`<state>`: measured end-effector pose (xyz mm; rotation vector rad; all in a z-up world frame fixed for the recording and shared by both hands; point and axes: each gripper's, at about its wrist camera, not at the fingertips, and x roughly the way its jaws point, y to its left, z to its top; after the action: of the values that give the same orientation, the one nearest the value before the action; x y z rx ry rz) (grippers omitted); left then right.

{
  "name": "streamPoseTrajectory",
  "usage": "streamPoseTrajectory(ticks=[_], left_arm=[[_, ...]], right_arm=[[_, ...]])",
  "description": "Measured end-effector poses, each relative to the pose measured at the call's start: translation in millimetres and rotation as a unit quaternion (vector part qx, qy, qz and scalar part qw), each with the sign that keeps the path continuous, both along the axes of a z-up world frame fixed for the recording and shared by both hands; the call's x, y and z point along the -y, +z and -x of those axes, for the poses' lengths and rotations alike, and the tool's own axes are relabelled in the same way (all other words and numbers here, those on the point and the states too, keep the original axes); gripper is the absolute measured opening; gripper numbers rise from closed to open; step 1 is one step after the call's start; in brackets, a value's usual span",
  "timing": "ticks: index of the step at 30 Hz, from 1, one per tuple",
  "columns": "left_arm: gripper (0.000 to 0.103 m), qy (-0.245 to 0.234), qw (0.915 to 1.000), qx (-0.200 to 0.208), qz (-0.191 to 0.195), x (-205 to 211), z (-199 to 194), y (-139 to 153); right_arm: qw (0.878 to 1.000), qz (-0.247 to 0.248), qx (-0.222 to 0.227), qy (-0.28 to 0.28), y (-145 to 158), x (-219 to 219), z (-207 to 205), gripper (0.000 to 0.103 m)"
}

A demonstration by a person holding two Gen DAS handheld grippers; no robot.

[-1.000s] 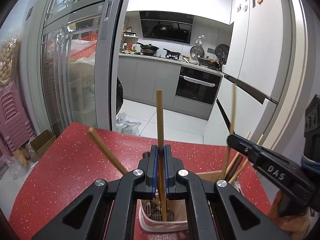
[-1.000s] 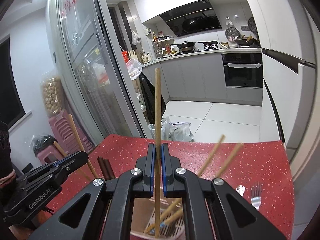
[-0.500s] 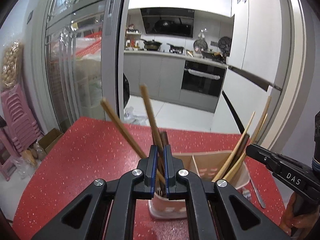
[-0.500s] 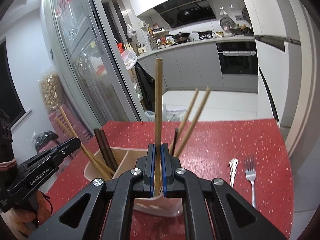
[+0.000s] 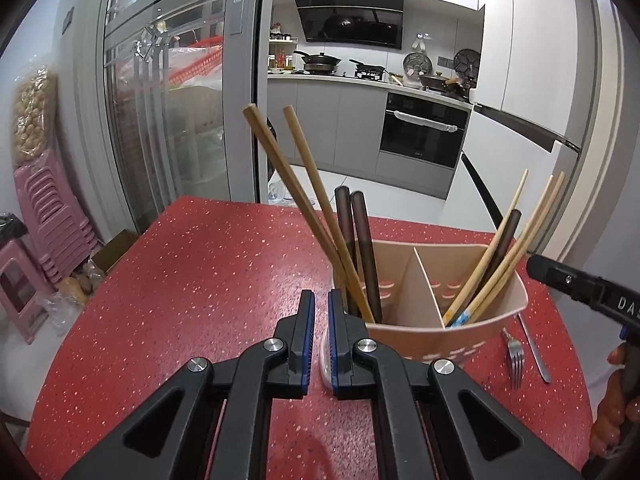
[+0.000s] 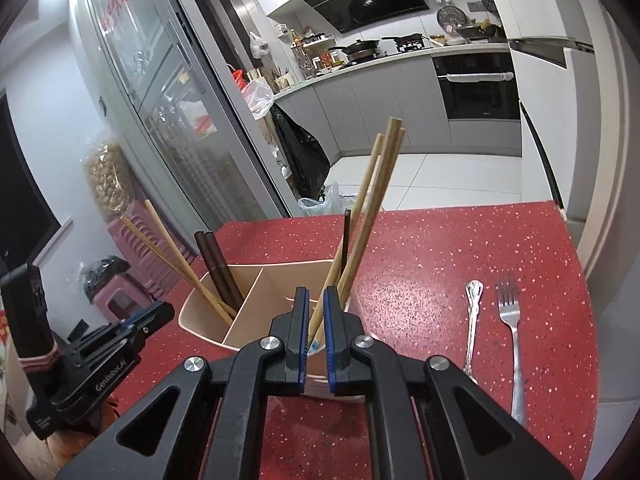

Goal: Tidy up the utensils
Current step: 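Drop the chopstick into the holder with the right tool while the left tool releases its chopstick there, then move both open tools down toward the white-handled spoon on the table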

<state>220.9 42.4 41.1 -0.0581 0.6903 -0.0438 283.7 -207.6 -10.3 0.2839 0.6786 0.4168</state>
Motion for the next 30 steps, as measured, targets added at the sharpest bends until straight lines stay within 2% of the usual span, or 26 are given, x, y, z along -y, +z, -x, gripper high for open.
streamPoseTrajectory(ticks=[4, 6, 8, 12, 15, 19, 23, 27, 30], left_arm=[[0.028, -0.002, 0.9999, -0.013, -0.003, 2, 9, -3], [0.028, -0.004, 0.9998, -0.019, -0.004, 2, 13, -4], [0.028, -0.004, 0.9997, -0.024, -0.003, 1, 18, -5], [0.028, -0.001, 0.9993, -0.037, 0.005, -3, 29, -8], [0.028, 0.000, 0.9988, -0.048, 0.007, -5, 35, -12], [0.028, 0.003, 0.9983, -0.058, 0.006, -6, 44, -14], [0.028, 0.005, 0.9979, -0.063, 0.012, -7, 52, -14], [0.028, 0.010, 0.9971, -0.074, 0.015, -13, 58, -16], [0.028, 0.012, 0.9966, -0.079, 0.020, -15, 64, -19]], right_arm=[[1.000, -0.007, -0.008, 0.002, -1, 1, 8, 0.017], [1.000, -0.008, -0.009, 0.005, -1, 0, 14, 0.027], [1.000, -0.008, -0.010, 0.007, -1, 0, 23, 0.048], [1.000, -0.005, -0.019, 0.011, -3, -1, 35, 0.050], [0.999, -0.003, -0.039, 0.014, -8, -1, 41, 0.057], [0.998, 0.004, -0.057, 0.015, -17, -2, 50, 0.058], [0.997, 0.008, -0.074, 0.015, -25, 0, 61, 0.065], [0.996, 0.016, -0.083, 0.016, -30, 0, 70, 0.067], [0.996, 0.017, -0.090, 0.018, -33, 0, 78, 0.076]])
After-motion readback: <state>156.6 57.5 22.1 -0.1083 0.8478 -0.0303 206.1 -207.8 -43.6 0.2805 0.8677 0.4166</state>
